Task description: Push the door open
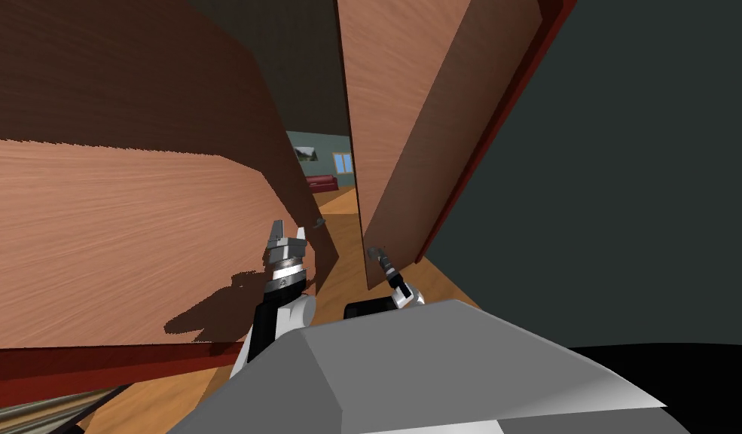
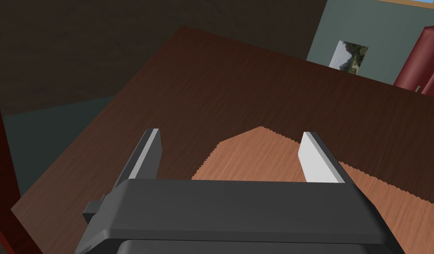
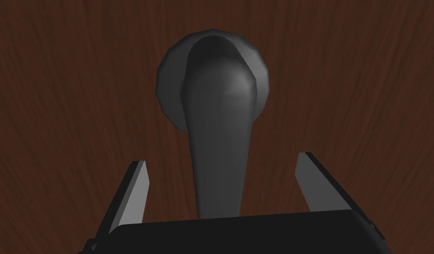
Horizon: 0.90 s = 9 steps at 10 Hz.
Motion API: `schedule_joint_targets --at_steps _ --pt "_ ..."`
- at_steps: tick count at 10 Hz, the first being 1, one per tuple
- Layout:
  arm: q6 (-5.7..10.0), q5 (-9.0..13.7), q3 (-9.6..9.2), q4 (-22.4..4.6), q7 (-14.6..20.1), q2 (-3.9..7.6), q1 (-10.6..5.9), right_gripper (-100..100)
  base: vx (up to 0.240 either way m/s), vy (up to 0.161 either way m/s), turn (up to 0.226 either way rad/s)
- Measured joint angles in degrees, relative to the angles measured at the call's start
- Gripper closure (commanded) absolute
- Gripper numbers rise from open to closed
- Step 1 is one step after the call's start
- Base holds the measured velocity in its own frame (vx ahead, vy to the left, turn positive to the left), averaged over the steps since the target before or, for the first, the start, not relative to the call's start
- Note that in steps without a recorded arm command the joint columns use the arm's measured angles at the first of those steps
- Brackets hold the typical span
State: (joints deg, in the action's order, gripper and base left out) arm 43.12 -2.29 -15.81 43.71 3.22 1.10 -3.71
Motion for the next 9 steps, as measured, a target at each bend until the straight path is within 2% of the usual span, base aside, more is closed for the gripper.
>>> schedule_joint_targets --at_steps 1,6,7,9 --pt "-0.01 0.0 0.01 0.0 0.0 -0.07 -0.02 100 -0.013 -0.002 -0.006" --pt "-0.07 0.1 0.10 0.2 0.0 -0.03 -0.35 100 -0.009 -0.003 0.004" --pt "-0.06 0.1 0.10 0.2 0.0 -0.03 -0.34 100 0.118 0.019 -0.008" --pt "0.20 1.7 -0.44 -0.6 -1.4 0.09 0.21 100 0.170 0.047 -0.009"
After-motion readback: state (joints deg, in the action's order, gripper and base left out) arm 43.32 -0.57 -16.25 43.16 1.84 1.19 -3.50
